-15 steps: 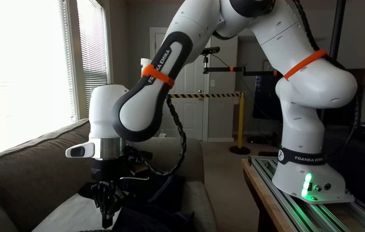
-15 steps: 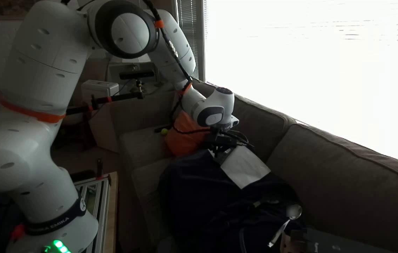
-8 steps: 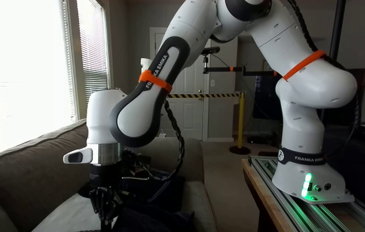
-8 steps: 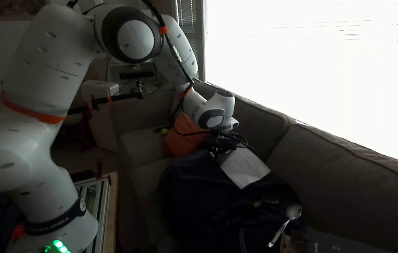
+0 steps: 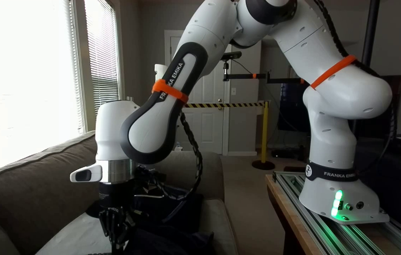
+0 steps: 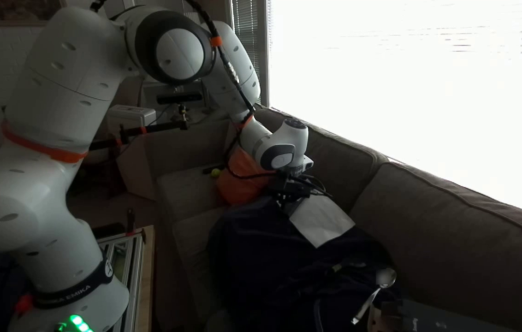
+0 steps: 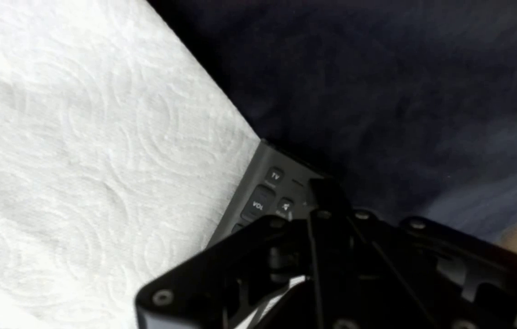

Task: Press the bottom left button of the black remote

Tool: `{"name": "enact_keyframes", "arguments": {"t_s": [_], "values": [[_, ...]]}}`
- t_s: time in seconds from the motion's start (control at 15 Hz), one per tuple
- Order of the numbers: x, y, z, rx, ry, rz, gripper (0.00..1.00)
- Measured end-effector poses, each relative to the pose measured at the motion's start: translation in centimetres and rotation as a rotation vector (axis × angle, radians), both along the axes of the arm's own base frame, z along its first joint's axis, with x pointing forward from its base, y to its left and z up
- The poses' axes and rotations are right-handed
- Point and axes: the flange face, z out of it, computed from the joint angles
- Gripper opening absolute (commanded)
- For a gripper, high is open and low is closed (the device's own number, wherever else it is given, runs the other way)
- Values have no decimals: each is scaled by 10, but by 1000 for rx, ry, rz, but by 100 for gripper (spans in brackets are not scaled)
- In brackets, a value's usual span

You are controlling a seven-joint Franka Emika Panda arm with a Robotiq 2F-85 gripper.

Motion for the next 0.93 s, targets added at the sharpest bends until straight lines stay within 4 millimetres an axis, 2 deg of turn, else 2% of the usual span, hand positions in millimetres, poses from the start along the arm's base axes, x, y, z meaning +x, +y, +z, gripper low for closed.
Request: {"name": "enact_keyframes", "arguments": {"t_s": [0.93], "values": [[-1, -1, -8, -11, 8, 11, 0]]}}
